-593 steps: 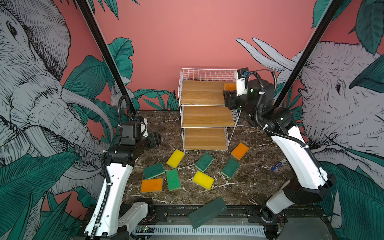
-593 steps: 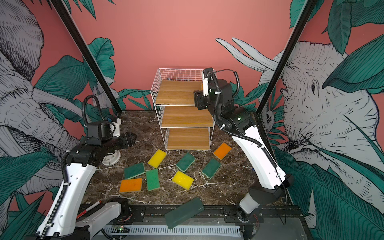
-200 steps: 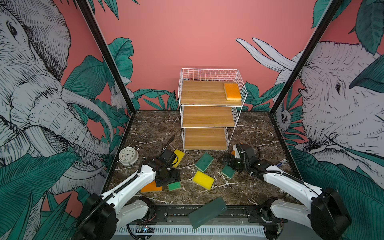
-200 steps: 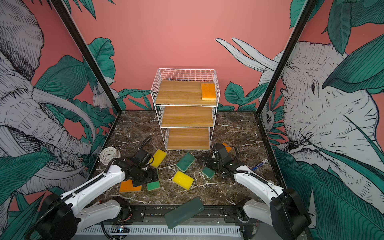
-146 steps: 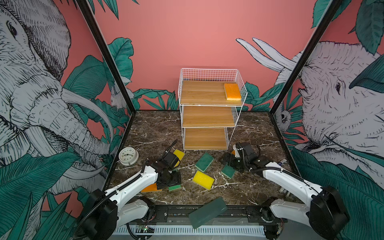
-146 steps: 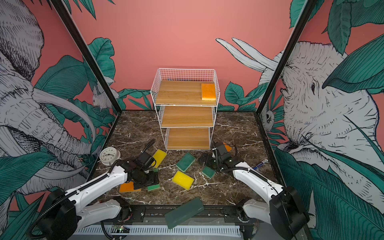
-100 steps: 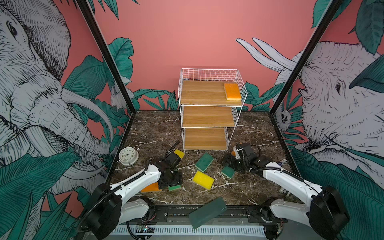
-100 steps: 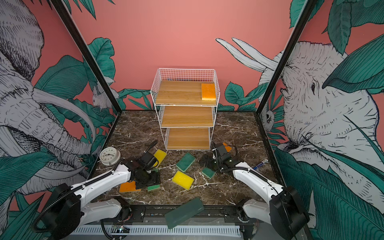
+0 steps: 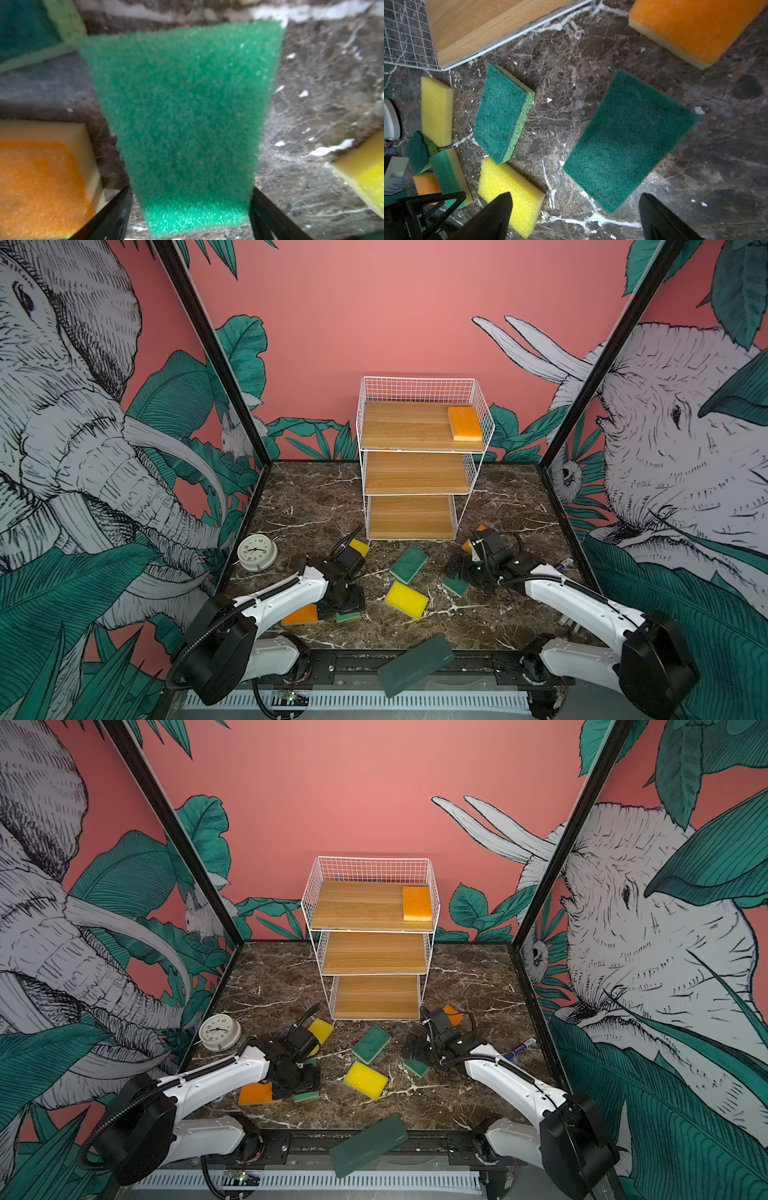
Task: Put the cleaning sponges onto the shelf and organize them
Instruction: 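Grasp the bright green sponge near the orange sponge with the left gripper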
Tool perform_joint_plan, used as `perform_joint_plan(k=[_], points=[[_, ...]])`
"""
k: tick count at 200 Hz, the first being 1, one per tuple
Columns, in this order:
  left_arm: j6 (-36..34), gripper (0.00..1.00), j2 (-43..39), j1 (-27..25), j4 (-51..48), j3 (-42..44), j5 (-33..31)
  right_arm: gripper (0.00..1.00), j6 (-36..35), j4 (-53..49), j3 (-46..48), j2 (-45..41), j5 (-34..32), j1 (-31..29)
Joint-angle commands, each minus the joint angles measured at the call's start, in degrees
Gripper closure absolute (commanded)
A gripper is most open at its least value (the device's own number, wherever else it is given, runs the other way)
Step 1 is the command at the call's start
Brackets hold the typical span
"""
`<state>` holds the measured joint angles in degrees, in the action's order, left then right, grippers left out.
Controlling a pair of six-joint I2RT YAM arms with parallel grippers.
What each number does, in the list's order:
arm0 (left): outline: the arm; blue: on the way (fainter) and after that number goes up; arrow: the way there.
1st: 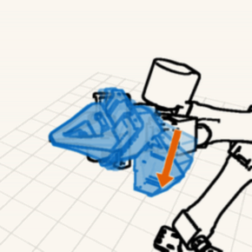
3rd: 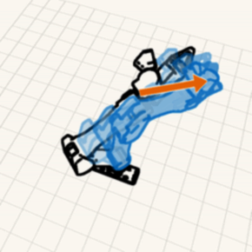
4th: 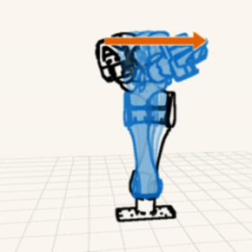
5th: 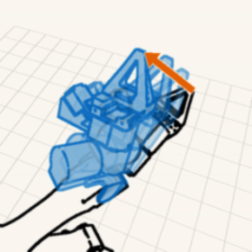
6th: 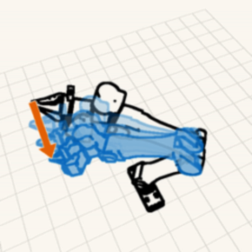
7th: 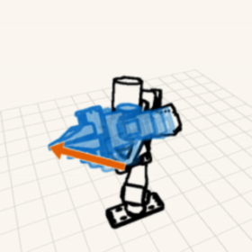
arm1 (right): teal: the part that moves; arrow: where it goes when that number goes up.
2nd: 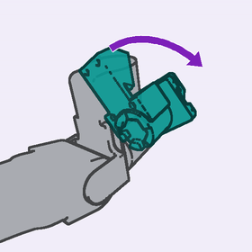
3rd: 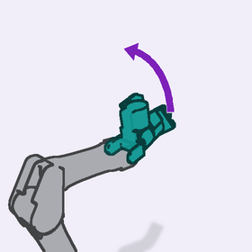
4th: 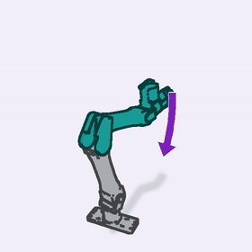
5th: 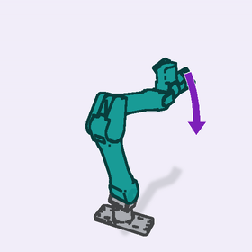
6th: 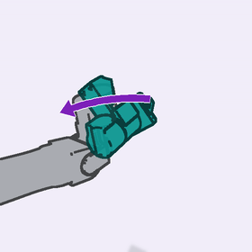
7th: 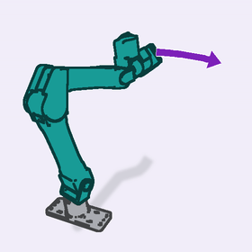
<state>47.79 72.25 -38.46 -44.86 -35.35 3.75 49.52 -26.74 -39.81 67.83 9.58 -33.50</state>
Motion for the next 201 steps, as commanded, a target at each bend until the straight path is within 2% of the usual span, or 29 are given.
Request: perform_joint_plan(k=[1,27,31,43,98,148,201], points=[[0.6,0.14,0.8,-1.3,-1.8,-0.5,-2.6,0.03,0.4,-1.4,-1.2,-0.4,-1.9,-0.4],[0.2,0.17,3.2,-1.4,-2.4,-1.0,-3.4,0.03,0.3,-1.7,-1.6,-0.2,-2.0,-0.5],[0.2,0.18,3.4,-2.9,-2.2,-0.9,-3.4,0.03,0.3,-1.7,-1.6,-0.4,-1.9,-0.5],[0.1,0.21,3.6,-3.1,-1.7,-0.6,-3.5,0.03,0.1,-1.8,-1.7,-0.4,-1.9,-0.5],[-1.6,0.4,0.0,-3.3,-2.2,-0.4,-4.9,0.03,-0.2,-1.8,-1.6,-0.8,-2.3,-0.5],[-9.2,0.36,-6.0,-3.3,-19.8,-12.3,-9.1,0.03,-1.2,-1.9,-3.0,0.4,-2.2,-0.5],[-11.6,0.39,-11.9,-3.3,-29.7,-25.6,-9.8,0.03,-1.9,-0.9,-3.7,1.3,-1.0,-0.5]])
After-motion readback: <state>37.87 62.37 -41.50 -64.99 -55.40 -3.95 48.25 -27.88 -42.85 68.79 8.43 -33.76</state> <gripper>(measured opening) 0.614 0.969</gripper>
